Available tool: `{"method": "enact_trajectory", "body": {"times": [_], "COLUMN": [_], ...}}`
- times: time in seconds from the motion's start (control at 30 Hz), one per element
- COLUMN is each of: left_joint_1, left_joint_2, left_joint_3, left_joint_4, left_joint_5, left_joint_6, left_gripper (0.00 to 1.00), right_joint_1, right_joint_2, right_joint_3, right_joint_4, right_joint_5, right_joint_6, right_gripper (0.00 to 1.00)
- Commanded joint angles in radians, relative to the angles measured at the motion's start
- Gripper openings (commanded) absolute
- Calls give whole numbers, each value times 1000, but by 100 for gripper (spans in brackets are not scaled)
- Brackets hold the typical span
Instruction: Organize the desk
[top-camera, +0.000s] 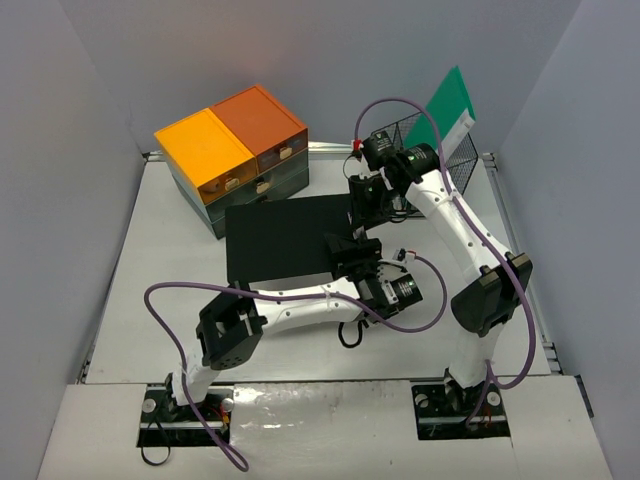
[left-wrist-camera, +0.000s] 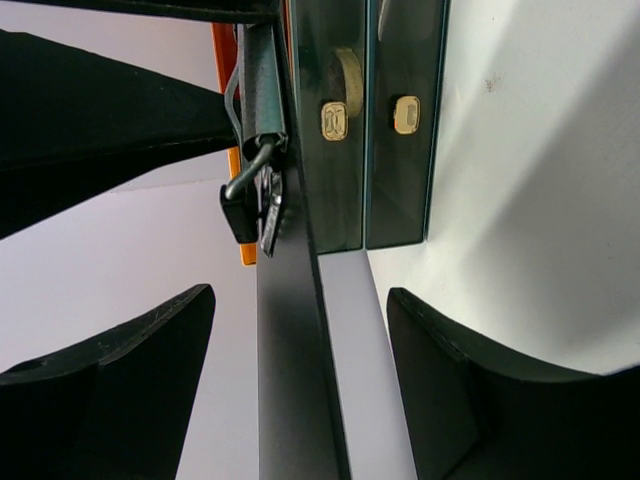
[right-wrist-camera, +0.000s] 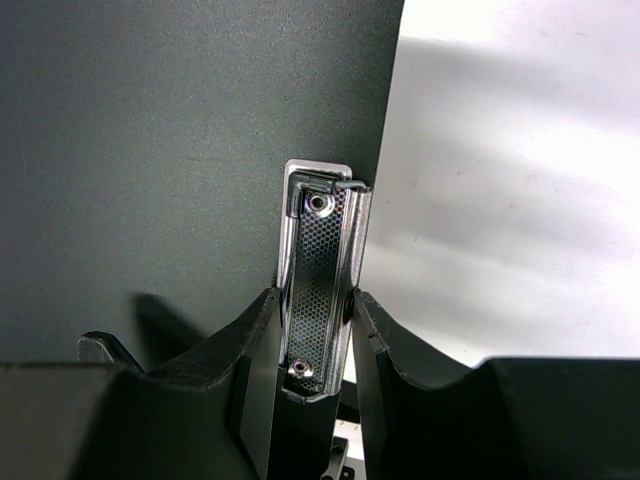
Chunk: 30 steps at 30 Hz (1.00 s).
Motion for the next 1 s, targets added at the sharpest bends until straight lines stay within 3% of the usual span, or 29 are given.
{"method": "enact_trajectory", "body": {"times": [0.0, 0.23, 0.43, 0.67, 0.83, 0.97], "left_joint_1": [-15, -59, -109, -113, -114, -114], "left_joint_2": [-107, -115, -105, -89, -88, -96], "left_joint_3": [58, 94, 146, 154, 181, 168], "left_joint_4": [-136, -161, -177, -213, -319, -330], "left_joint_5": [-40, -58, -71, -72, -61, -50], "left_joint_6": [-76, -74, -60, -90, -181, -201], "left_gripper": [33, 87, 91, 80, 40, 21], "right_joint_1": [-4, -5, -10, -15, -26, -29], "right_joint_2": [-69, -69, -70, -75, -78, -74], "right_joint_3": [39, 43, 46, 55, 58, 68], "right_joint_4": [-17, -17, -20, -24, -29, -29], "right_joint_5": [28, 29, 34, 39, 44, 42], "right_joint_6": [-21, -24, -22, -21, -24, -24], "right_gripper": [0, 0, 0, 0, 0, 0]}}
